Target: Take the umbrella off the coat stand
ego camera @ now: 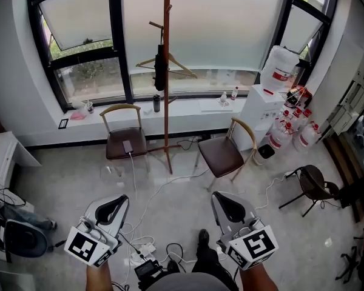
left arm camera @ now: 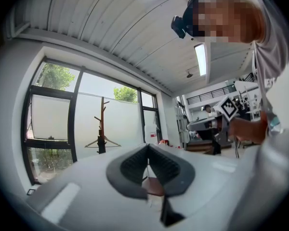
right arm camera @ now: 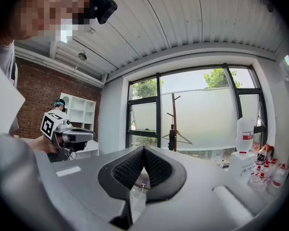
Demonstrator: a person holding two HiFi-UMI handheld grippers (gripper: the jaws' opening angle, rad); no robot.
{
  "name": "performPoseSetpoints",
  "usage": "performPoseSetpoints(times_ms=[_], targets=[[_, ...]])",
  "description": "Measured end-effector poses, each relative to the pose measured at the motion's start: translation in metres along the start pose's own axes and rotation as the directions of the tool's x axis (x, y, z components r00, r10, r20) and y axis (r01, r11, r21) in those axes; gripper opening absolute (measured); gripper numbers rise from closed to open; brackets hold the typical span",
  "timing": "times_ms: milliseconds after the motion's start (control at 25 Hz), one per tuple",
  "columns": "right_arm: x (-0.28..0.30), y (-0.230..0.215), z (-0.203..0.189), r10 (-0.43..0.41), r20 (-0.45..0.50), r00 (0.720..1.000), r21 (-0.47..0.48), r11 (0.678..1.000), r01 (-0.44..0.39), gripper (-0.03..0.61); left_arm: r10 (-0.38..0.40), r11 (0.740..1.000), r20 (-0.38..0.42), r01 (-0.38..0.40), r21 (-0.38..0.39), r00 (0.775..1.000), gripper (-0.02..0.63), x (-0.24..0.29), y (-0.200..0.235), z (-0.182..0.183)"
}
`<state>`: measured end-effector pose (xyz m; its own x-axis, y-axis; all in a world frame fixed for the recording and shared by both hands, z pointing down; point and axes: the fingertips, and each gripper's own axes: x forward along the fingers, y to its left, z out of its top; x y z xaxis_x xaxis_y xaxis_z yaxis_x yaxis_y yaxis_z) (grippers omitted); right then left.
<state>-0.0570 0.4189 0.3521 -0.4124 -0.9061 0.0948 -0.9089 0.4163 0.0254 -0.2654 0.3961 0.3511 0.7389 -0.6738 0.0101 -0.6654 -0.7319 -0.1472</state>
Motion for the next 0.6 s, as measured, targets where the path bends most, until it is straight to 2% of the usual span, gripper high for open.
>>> performPoseSetpoints(times_ms=[280, 600], targets=[[0.041, -0.039, -0.005, 0.055, 0.011, 0.998, 0.009, 0.998, -0.055, 0.002, 0.071, 0.997, -0.030, -0.070, 0.012, 0.997, 0.003, 0.028, 0.018, -0.005], [0.100, -0.108, -0.012, 0.130, 0.000, 0.992, 0.027, 0.991, -0.130, 0.002, 0.147, 0.989, -0.071, -0.147, 0.009, 0.987, 0.003, 0.099, 0.038, -0.013]])
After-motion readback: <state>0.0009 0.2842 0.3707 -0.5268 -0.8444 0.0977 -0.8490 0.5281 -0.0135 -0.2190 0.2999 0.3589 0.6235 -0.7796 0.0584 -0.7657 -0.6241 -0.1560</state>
